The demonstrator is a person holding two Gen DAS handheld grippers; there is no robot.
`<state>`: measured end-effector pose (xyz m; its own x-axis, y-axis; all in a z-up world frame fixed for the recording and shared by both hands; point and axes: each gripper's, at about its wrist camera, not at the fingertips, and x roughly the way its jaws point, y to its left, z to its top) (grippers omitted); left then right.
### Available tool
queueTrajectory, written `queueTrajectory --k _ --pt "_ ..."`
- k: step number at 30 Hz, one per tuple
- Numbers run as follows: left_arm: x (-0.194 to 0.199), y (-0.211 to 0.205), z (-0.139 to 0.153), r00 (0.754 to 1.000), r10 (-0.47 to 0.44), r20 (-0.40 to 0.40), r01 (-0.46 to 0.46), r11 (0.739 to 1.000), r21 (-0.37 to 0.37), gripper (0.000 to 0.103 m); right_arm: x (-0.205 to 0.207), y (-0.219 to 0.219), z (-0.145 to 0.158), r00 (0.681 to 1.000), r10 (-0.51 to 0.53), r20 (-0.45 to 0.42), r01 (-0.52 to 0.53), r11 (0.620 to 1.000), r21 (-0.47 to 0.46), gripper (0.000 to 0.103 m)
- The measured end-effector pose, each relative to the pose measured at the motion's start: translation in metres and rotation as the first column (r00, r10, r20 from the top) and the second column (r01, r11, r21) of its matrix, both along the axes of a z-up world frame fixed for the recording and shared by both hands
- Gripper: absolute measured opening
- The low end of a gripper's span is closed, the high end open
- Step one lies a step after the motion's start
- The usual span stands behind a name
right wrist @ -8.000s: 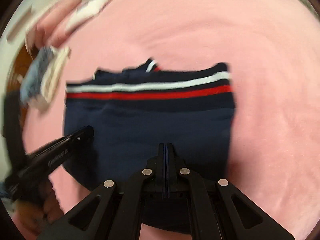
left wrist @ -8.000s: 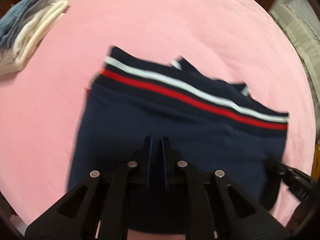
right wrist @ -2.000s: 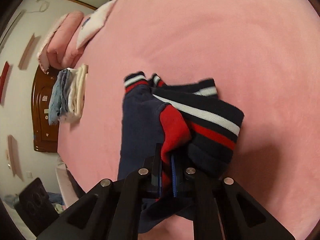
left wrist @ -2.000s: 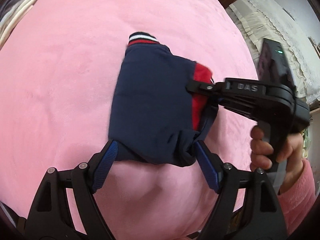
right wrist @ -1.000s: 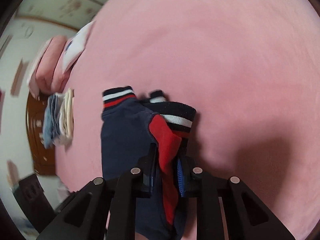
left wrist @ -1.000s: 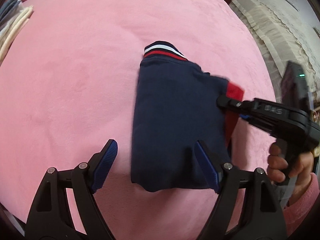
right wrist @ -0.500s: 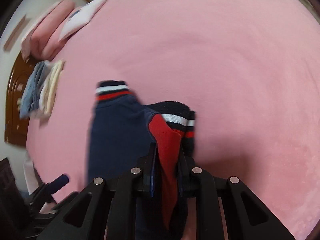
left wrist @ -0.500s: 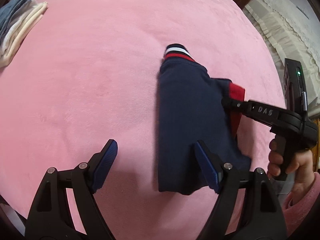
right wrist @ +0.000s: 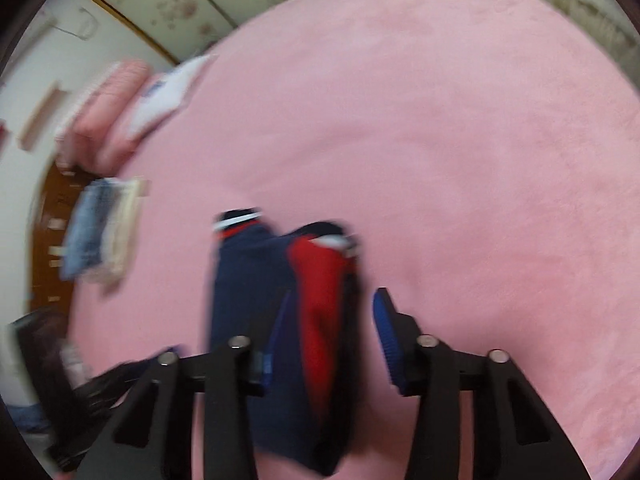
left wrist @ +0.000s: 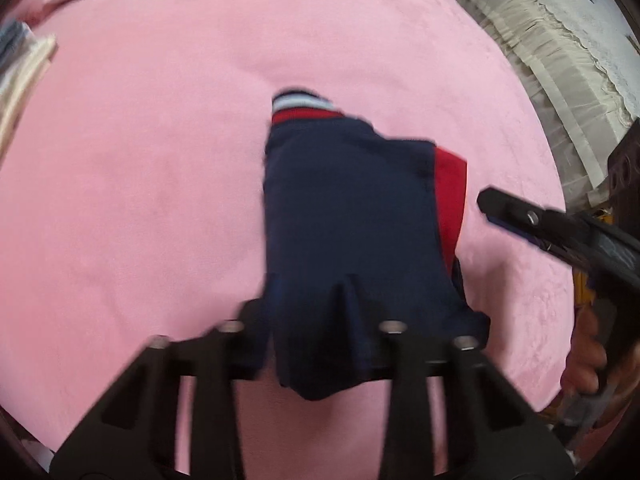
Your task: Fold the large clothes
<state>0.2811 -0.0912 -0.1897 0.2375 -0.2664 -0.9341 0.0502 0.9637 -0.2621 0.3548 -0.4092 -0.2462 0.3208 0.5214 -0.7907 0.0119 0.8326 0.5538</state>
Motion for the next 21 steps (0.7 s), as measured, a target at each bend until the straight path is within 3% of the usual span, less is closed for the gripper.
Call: queueTrajectory --k 2,3,6,8,11,12,14,15,18,21 --pt "-0.001 -0.001 -0.007 1.0 -0.004 -0.023 0.003 1.0 -0.018 0.017 -0.008 -0.012 -0.007 0.998 0.055 -0.029 -0.051 0.991 0.121 0.024" --pt "0.0 -0.003 -0.011 0.999 -0.011 -0.034 0.011 1.0 0.0 0.017 -0.013 -0.015 -0.014 0.995 0.083 -0.046 -0.076 0.987 0.139 0.024" --pt "0.003 -0.01 -0.024 0.997 -0.024 -0.072 0.029 0.997 0.075 0.018 -0.02 -0.006 -0.045 0.978 0.137 -0.159 -0.126 0.989 0.082 0.018" --pt "0.005 -0.013 -0.028 0.996 -0.026 -0.087 0.031 0.998 0.054 0.018 -0.025 -0.008 -0.064 0.969 0.11 -0.222 -0.107 0.994 0.026 0.0" --pt "0.005 -0.02 -0.026 0.996 -0.046 -0.072 0.051 0.996 0.071 0.018 -0.026 -0.017 -0.071 0.964 0.058 -0.259 -0.069 0.997 -0.03 0.0" --pt "0.004 -0.023 -0.025 0.997 -0.047 -0.065 0.053 0.994 0.098 0.018 -0.026 -0.015 -0.067 0.964 0.043 -0.262 -0.076 0.99 -0.117 0.0" --pt "0.004 -0.023 -0.022 0.998 -0.021 -0.055 0.029 0.99 0.135 0.018 -0.021 -0.01 -0.064 0.966 -0.014 -0.26 -0.094 0.912 -0.4 0.0" --pt "0.003 -0.023 -0.021 0.998 -0.009 -0.054 0.016 0.99 0.14 0.018 -0.023 -0.012 -0.061 0.966 -0.023 -0.256 -0.1 0.883 -0.459 0.0" --pt "-0.001 -0.028 -0.013 0.998 0.007 -0.057 0.003 0.985 0.172 0.018 -0.032 -0.031 -0.054 0.963 -0.043 -0.267 -0.045 0.948 -0.314 0.0" --pt "-0.008 -0.034 -0.004 0.998 0.016 -0.053 -0.004 0.975 0.221 0.018 -0.043 -0.031 -0.049 0.961 -0.014 -0.276 -0.091 0.928 -0.362 0.0"
